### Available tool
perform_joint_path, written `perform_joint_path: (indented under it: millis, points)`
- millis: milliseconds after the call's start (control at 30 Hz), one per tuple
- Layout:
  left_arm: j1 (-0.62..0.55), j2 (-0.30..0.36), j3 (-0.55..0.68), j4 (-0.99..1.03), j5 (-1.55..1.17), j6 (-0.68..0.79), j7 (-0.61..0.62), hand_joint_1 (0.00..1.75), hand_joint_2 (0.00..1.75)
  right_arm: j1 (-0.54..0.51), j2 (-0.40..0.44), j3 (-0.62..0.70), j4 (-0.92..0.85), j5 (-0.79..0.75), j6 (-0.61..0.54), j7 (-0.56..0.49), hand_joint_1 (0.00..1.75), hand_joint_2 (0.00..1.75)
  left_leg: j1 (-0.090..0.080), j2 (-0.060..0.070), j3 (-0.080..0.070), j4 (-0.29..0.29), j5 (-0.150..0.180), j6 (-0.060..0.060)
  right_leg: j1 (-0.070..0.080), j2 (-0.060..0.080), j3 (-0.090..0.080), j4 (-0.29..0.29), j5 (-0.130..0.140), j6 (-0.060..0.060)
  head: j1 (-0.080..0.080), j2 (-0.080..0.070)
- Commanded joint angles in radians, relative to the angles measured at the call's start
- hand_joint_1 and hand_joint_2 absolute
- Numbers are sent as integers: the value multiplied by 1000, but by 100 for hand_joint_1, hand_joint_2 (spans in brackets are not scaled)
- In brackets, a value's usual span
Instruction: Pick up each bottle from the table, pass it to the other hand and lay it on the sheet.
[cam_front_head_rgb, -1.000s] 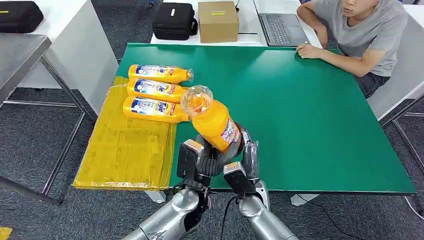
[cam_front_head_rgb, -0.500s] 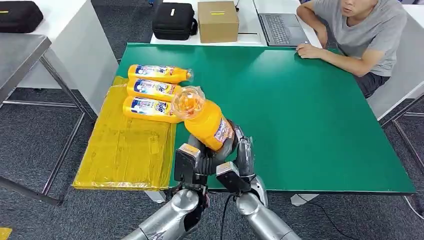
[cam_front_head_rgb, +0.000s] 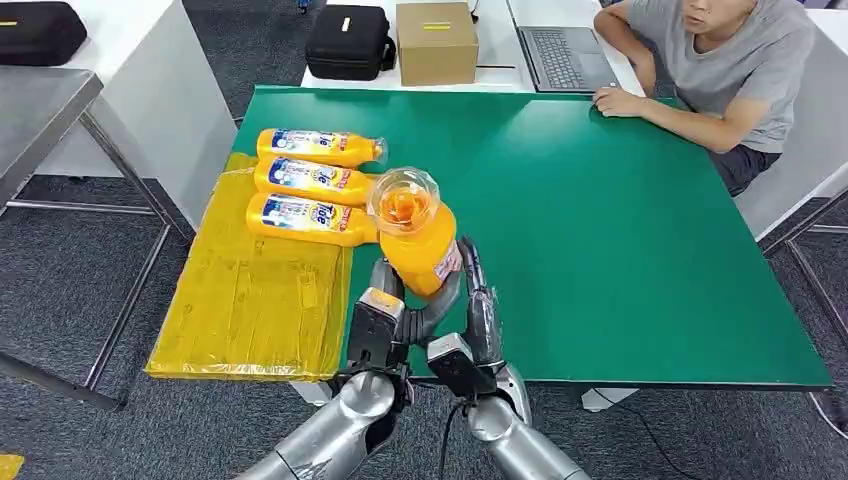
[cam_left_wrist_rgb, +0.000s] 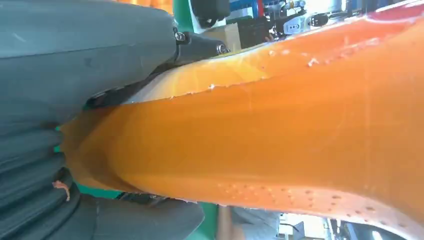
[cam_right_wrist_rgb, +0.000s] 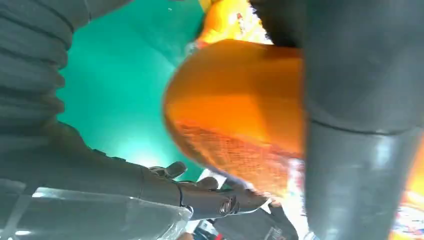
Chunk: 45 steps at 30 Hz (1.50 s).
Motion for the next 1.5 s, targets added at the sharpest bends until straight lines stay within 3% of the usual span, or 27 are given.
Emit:
perform_joint_path:
  millis: [33, 233, 300, 367, 433, 500, 600, 733, 1000, 1133, 1200, 1300, 1500]
  points:
    - [-59, 35, 24, 72, -57, -20, 1, 175, 175, 43, -10, -29, 47, 14, -10, -1, 0, 175, 1, 0, 8, -1, -3, -3, 1, -1, 8, -1, -3, -2, 0, 0]
    - [-67, 48, 15, 69, -115, 39, 1, 175, 175, 44, -11, -43, 46, 9, -10, -1, 0, 175, 1, 1, 7, -1, -3, -2, 1, 0, 7, -1, -3, -2, 0, 0]
    - [-74, 64, 46, 87, -274, 164, 1, 175, 175, 50, -14, -48, 42, 0, -6, -1, 0, 175, 1, 2, 7, -1, -3, -3, 1, 1, 7, 0, -3, -2, 0, 0]
    - [-65, 47, 204, 123, -482, 164, 1, 175, 175, 54, -13, -53, 40, -4, -4, -1, 0, 175, 1, 2, 6, -1, -2, -2, 1, 1, 5, -1, -2, -2, 0, 0]
    - [-38, 13, 538, 122, -963, 164, 1, 175, 175, 56, -5, -70, 48, -9, 7, -1, 0, 175, 1, 5, 8, -1, -3, -3, 1, 4, 7, -1, -2, -3, 0, 0]
    - [-38, 13, 538, 122, -963, 164, 1, 175, 175, 56, -5, -70, 48, -9, 7, -1, 0, 175, 1, 6, 7, -1, -3, -3, 1, 5, 6, -1, -1, -2, 0, 0]
    - [-43, 9, 770, 117, -1285, 164, 38, 175, 175, 69, 2, -107, 42, -17, 18, -1, 0, 175, 1, 5, 8, -1, -4, -3, 1, 4, 7, 0, -2, -3, 0, 0]
    - [-44, 23, 905, 69, -1590, 164, 142, 175, 175, 91, 2, -153, 24, -17, 31, -1, 0, 175, 1, 3, 3, -1, -1, -2, 1, 2, 1, 0, 0, -1, 0, 0]
    - [-36, 105, 845, 45, -1790, 164, 395, 175, 175, 118, 0, -187, 16, -7, 39, -1, 0, 175, 1, 4, 7, 0, -3, -4, 1, 3, 5, 1, -3, -3, 0, 0]
    - [-36, 105, 845, 45, -1790, 164, 395, 175, 175, 118, 0, -187, 16, -7, 39, -1, 0, 175, 1, 2, 4, 0, -2, -3, 1, 2, 3, 1, -2, -2, 0, 0]
    - [-53, 202, 626, 98, -1790, 164, 632, 175, 175, 120, 2, -192, 25, -4, 40, -1, 0, 175, 1, 2, 4, 0, -1, -3, 1, 2, 3, 1, -2, -2, 0, 0]
    - [-120, 247, 474, 265, -1790, 164, 787, 175, 175, 126, 1, -206, 23, 4, 45, -1, 0, 175, 1, 2, 8, 0, -3, -5, 1, 1, 7, 2, -4, -3, 1, 0]
    - [-211, 235, 410, 505, -1790, 156, 832, 175, 175, 122, 1, -217, 29, 0, 46, -1, 0, 175, 1, -3, 6, -1, 0, -4, 1, -2, 5, 1, -3, -3, 0, 0]
